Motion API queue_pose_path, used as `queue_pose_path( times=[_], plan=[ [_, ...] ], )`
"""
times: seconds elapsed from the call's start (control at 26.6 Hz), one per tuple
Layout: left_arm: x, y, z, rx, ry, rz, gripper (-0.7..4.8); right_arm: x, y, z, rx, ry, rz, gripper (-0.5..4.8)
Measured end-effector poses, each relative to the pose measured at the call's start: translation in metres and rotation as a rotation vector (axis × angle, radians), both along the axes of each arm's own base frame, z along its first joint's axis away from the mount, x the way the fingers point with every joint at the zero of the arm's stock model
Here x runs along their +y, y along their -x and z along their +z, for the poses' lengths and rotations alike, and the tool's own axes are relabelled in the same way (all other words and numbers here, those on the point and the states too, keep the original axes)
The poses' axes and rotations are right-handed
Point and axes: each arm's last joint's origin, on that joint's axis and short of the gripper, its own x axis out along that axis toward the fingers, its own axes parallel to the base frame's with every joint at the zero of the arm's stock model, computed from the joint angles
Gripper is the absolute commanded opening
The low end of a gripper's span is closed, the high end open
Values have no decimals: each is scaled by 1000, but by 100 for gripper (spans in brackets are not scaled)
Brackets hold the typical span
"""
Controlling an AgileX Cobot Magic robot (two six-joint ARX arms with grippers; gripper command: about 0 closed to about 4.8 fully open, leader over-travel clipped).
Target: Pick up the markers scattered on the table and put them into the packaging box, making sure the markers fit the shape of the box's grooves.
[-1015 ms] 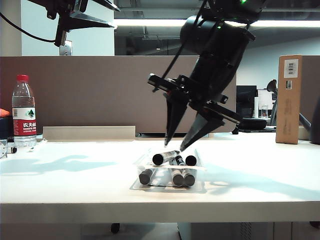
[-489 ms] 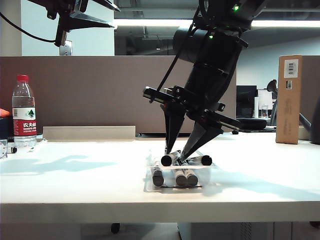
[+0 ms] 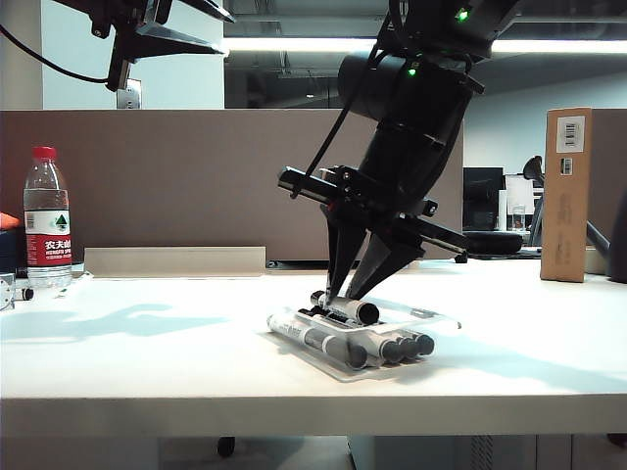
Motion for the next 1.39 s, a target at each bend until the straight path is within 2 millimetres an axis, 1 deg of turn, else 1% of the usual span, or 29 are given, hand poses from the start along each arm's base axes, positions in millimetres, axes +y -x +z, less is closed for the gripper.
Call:
queue_pose_path(
  times=[0.04, 0.08, 0.3, 0.41, 0.45, 0.49, 0.53, 0.56, 0.64, 0.75, 0.86, 0.94, 1.01, 1.05, 1.09, 1.16, 1.2, 1.28, 1.39],
  plan=[
    [0, 0, 0, 0, 0, 0, 148, 0, 0, 0, 0, 0, 0, 148],
    [0, 0, 0, 1, 0, 0, 147, 0, 0, 0, 0, 0, 0, 162],
    [0, 0, 0, 2, 0, 0, 147, -1, 0, 2, -10, 0, 9, 161],
    [0, 0, 0, 4, -1, 0, 148, -4, 2, 16, -46, -20, 13, 161],
    [0, 0, 0, 4, -1, 0, 147, -6, 3, 24, -65, -31, 10, 153],
    [0, 0, 0, -8, -6, -4, 132, -10, 3, 37, -97, -45, 13, 125],
    [0, 1, 0, -14, -10, -7, 81, -14, 4, 44, -115, -48, 9, 77],
    [0, 3, 0, -21, -17, -11, -10, -17, 6, 50, -127, -42, 3, 8],
    [2, 10, 2, -42, -54, -5, -6, -26, 15, 65, -170, 3, 7, -3],
    [7, 27, 5, -39, -184, 62, -6, -37, 31, 87, -214, 42, 35, -3],
    [12, 45, 4, -35, -322, 103, -6, -47, 48, 107, -248, 31, 45, -4],
    [17, 67, 0, -21, -372, 103, -6, -53, 60, 117, -277, 9, 37, -4],
    [20, 89, -2, -29, -375, 106, -6, -58, 75, 125, -301, -8, 19, -4],
    [23, 109, -1, -63, -371, 118, -6, -61, 89, 127, -304, -22, 9, -3],
    [26, 126, -5, -72, -369, 124, -6, -62, 98, 126, -296, -30, 10, -3],
    [29, 146, -14, -55, -371, 122, -6, -58, 112, 120, -279, -34, 25, -4],
    [30, 152, -16, -46, -369, 122, -6, -55, 118, 118, -270, -35, 36, -3],
    [33, 169, -20, -48, -356, 141, -6, -45, 132, 113, -257, -30, 63, -4],
    [38, 198, -15, -87, -332, 190, -6, -34, 150, 114, -297, -1, 80, -4]
  ],
)
